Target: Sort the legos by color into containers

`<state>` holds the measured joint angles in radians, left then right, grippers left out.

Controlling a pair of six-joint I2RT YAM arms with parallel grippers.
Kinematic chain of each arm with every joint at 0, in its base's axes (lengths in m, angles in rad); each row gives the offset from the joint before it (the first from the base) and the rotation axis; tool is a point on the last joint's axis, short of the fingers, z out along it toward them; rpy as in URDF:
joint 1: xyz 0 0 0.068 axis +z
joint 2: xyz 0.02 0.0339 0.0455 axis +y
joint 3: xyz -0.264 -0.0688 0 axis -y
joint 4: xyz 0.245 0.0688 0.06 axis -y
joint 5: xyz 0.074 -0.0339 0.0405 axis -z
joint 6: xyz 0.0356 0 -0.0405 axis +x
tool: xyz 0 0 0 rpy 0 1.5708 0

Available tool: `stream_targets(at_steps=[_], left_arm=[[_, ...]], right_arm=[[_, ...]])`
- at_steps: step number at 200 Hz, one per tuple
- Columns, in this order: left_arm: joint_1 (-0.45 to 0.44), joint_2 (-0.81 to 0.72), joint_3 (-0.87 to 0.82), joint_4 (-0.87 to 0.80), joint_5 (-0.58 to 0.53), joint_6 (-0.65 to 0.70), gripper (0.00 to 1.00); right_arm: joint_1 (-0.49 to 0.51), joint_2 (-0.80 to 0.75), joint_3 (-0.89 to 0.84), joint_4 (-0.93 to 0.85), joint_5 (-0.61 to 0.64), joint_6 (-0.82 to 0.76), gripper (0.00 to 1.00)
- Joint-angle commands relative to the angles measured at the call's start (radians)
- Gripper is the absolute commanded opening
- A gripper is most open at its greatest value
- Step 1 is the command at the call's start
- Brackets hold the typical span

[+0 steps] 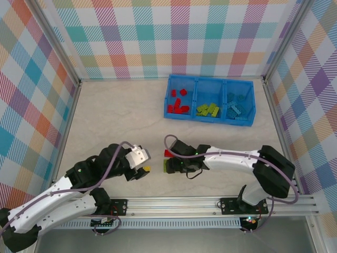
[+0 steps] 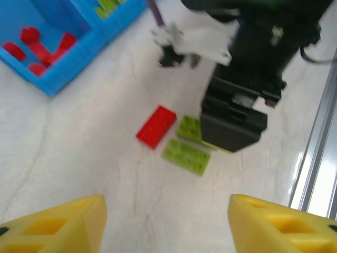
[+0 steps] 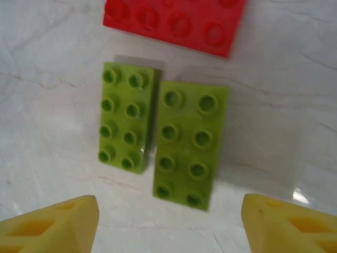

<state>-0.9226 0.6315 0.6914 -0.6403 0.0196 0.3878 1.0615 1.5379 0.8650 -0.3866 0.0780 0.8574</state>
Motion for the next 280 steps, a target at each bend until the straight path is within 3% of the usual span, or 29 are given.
stream_targets(at_steps=[1,25,76,117,141,171,193,215,252,280], left_arm=[[-0.009,-0.007,-0.009,0.004,0.044,0.123,0.69],[-0.007,-0.017,-0.021,0.002,0.010,0.129,0.79],[-0.007,-0.065,-0.043,0.013,-0.012,0.143,0.91],[0.004,-0.084,-0.051,0.042,-0.020,0.153,0.94],[0.025,-0.083,-0.058,0.056,-0.001,0.151,0.95],[0.040,-0.069,-0.062,0.059,0.021,0.148,0.99],[0.048,-0.055,-0.057,0.053,0.022,0.148,1.00],[0.057,-0.052,-0.050,0.047,0.022,0.143,1.00],[0.066,-0.058,-0.053,0.048,0.013,0.142,1.00],[0.071,-0.051,-0.058,0.051,0.015,0.141,1.00]], right_arm=[[0.010,0.052,0.032,0.053,0.025,0.007,0.67],[0.016,0.103,0.036,0.041,0.057,0.005,0.62],[0.017,0.043,-0.007,0.044,0.122,-0.005,0.32],[0.005,-0.139,-0.012,0.014,0.246,-0.068,0.29],[-0.089,-0.263,0.020,-0.024,0.350,-0.207,0.29],[-0.347,-0.330,0.069,0.044,0.332,-0.429,0.27],[-0.552,-0.226,0.139,0.117,0.218,-0.539,0.27],[-0.693,-0.056,0.234,0.168,0.113,-0.573,0.28],[-0.791,0.218,0.414,0.199,0.026,-0.574,0.33],[-0.798,0.310,0.526,0.151,-0.003,-0.556,0.48]])
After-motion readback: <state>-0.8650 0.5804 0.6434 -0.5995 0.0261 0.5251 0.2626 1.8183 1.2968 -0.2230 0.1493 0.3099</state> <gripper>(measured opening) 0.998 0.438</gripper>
